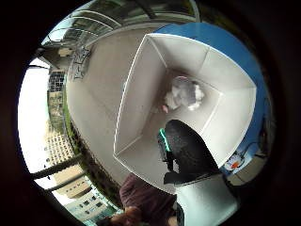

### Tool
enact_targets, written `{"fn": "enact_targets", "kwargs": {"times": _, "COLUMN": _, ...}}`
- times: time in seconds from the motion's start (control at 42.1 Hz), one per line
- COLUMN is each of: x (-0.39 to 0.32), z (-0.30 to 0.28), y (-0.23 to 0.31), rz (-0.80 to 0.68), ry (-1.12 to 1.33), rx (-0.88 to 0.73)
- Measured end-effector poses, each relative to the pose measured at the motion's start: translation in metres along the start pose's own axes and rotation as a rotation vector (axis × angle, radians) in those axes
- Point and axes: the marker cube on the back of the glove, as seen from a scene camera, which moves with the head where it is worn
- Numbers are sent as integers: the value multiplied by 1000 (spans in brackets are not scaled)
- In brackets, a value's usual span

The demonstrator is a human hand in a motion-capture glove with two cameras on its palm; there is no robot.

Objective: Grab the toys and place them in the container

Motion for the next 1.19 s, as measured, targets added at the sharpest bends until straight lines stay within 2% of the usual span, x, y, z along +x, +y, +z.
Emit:
{"fn": "enact_targets", "kwargs": {"times": 0.238, "x": 66, "z": -20, "y": 70, "rz": 78, "ry": -8, "rx": 53}}
{"fn": "enact_targets", "kwargs": {"times": 0.309, "x": 107, "z": -17, "y": 104, "rz": 163, "ry": 32, "rx": 55}}
{"fn": "enact_targets", "kwargs": {"times": 0.404, "x": 158, "z": -18, "y": 146, "rz": 301, "ry": -54, "rx": 56}}
{"fn": "enact_targets", "kwargs": {"times": 0.475, "x": 191, "z": -3, "y": 179, "rz": 325, "ry": 19, "rx": 27}}
{"fn": "enact_targets", "kwargs": {"times": 0.666, "x": 272, "z": 60, "y": 250, "rz": 403, "ry": 79, "rx": -6}}
{"fn": "enact_targets", "kwargs": {"times": 0.856, "x": 298, "z": 148, "y": 268, "rz": 407, "ry": 33, "rx": -36}}
{"fn": "enact_targets", "kwargs": {"times": 0.927, "x": 295, "z": 189, "y": 265, "rz": 369, "ry": 36, "rx": -65}}
{"fn": "enact_targets", "kwargs": {"times": 1.07, "x": 268, "z": 283, "y": 256, "rz": 186, "ry": -35, "rx": -167}}
{"fn": "enact_targets", "kwargs": {"times": 1.189, "x": 257, "z": 335, "y": 250, "rz": 122, "ry": -94, "rx": -217}}
